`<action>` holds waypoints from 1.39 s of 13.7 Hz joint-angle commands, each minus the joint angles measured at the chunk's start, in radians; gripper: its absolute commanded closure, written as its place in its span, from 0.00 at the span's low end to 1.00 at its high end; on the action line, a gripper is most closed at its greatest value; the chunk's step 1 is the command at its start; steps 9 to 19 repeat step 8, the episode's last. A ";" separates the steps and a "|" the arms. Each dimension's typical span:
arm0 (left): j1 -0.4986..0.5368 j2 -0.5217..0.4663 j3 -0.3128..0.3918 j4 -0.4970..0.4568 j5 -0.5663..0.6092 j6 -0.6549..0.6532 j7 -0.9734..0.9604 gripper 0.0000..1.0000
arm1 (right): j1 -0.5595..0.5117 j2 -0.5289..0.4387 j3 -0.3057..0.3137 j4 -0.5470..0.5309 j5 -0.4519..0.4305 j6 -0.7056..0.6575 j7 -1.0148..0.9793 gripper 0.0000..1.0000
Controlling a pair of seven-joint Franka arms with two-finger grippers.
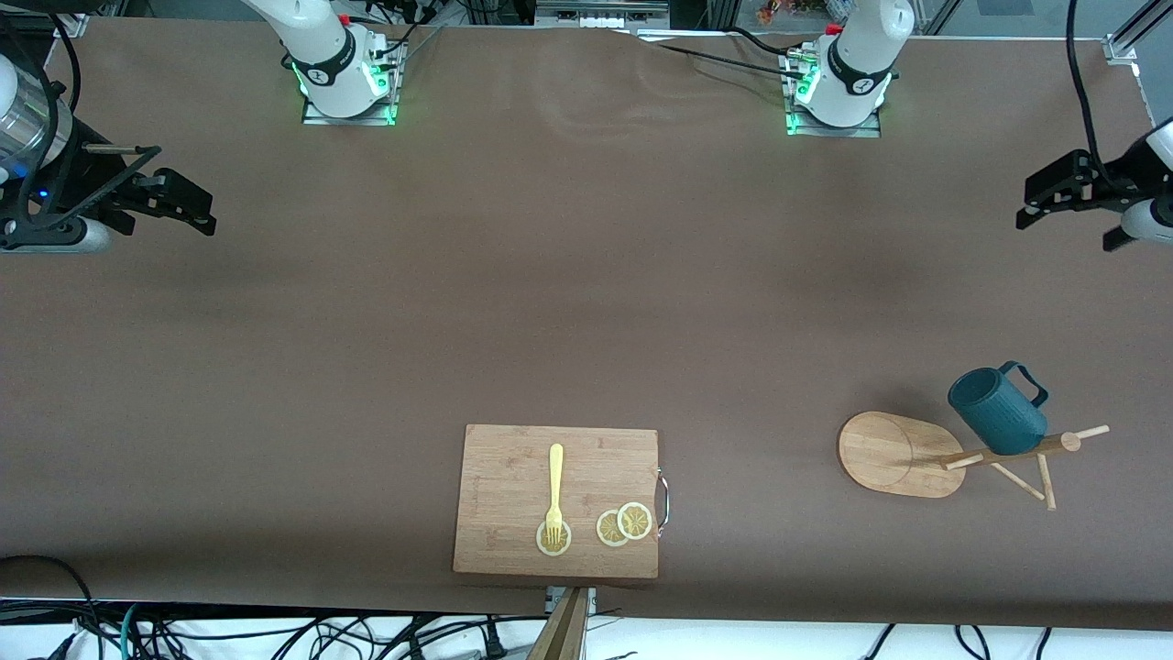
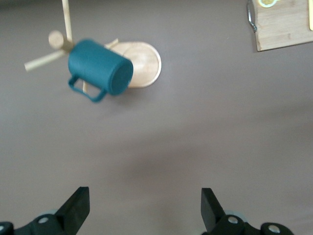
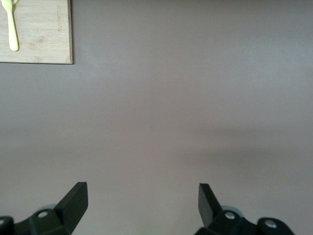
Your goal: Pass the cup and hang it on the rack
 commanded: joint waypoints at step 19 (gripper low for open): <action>-0.056 0.034 -0.006 0.017 0.042 -0.053 -0.159 0.00 | -0.005 0.004 0.000 0.015 -0.010 -0.013 -0.008 0.00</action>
